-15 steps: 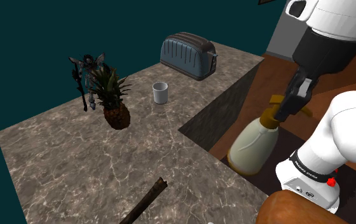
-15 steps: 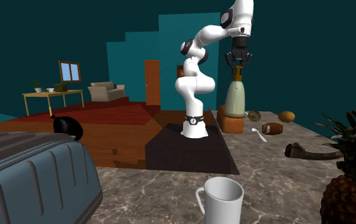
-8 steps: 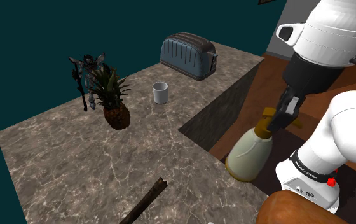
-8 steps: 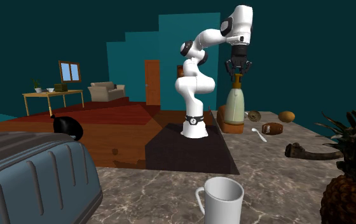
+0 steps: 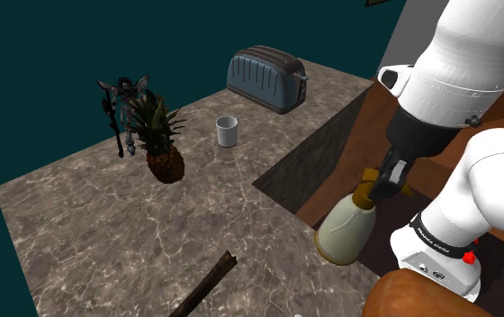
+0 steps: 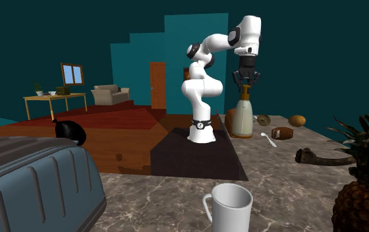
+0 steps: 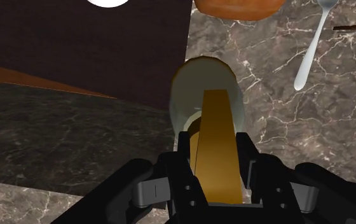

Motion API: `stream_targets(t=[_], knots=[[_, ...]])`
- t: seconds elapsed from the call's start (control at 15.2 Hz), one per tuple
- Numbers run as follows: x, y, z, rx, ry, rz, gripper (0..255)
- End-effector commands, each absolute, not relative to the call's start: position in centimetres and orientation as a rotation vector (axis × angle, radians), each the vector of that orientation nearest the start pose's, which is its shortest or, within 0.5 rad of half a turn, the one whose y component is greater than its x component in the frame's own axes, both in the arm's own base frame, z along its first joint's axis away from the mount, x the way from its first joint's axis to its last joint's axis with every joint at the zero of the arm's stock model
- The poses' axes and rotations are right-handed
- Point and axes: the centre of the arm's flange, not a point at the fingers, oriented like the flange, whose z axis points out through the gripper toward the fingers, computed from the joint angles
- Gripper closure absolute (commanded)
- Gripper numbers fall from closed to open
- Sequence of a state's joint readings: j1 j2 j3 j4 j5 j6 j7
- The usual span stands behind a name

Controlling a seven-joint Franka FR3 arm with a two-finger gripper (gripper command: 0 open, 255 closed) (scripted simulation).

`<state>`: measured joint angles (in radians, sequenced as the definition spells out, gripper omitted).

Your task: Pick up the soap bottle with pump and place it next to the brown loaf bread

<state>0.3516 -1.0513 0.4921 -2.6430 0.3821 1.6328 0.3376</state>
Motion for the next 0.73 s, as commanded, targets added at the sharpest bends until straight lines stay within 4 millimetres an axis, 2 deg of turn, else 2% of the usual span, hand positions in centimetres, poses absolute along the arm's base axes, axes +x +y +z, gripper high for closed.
stream_targets(t=[0.0, 0.53, 0.66], knots=[[14.4, 24.0, 48.3, -3.158, -0.389, -0.019, 255], [14.4, 24.0, 44.0, -3.158, -0.389, -0.019, 255], [14.4, 24.0, 44.0, -3.158, -0.389, -0.019, 255]])
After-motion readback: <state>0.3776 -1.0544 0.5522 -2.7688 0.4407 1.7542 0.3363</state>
